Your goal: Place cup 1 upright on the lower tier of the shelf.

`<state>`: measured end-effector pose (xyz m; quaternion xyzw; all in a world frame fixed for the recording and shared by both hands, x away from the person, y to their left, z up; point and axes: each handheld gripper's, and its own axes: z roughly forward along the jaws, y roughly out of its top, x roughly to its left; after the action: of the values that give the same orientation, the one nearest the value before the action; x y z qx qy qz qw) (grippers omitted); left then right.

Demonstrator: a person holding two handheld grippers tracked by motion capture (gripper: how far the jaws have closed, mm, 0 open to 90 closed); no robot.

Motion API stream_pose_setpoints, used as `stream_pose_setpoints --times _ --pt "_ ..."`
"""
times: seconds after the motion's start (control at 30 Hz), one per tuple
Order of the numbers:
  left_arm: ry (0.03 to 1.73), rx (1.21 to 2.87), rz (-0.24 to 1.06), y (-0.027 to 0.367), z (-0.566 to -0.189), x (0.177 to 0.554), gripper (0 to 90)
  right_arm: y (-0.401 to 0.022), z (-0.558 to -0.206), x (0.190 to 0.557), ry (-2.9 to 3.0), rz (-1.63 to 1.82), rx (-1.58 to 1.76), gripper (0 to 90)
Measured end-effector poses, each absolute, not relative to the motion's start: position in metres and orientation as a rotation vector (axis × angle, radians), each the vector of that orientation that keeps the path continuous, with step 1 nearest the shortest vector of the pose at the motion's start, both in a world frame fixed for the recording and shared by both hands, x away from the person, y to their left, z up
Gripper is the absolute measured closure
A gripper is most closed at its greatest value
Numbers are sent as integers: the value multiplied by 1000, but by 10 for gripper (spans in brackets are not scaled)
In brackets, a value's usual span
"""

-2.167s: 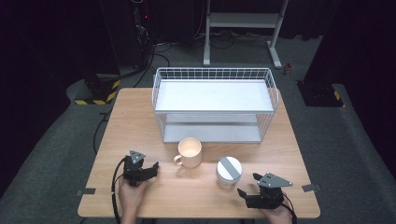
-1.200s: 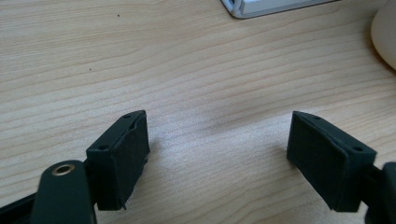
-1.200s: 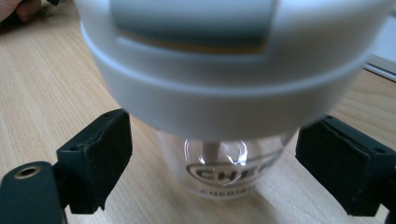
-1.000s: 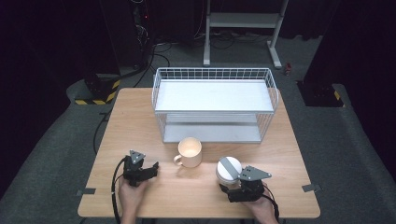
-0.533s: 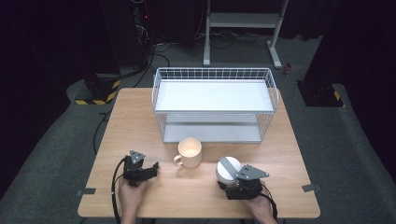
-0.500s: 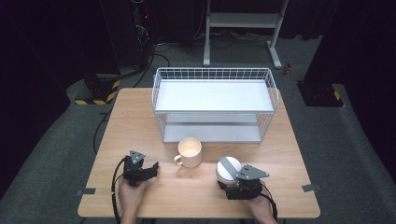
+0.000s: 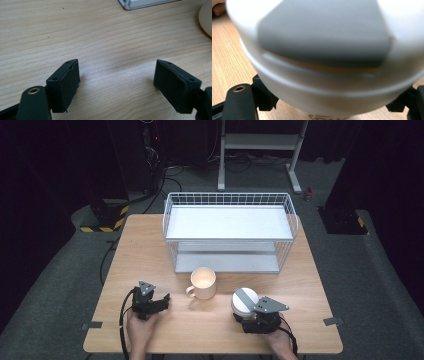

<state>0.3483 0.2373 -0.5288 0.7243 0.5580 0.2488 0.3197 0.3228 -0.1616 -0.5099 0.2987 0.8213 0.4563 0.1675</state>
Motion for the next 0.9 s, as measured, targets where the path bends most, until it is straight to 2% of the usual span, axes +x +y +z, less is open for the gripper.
stream_pose_setpoints --times 0.9 --pt "1469 1901 659 238 -529 348 216 -168 -497 343 2308 1293 906 186"
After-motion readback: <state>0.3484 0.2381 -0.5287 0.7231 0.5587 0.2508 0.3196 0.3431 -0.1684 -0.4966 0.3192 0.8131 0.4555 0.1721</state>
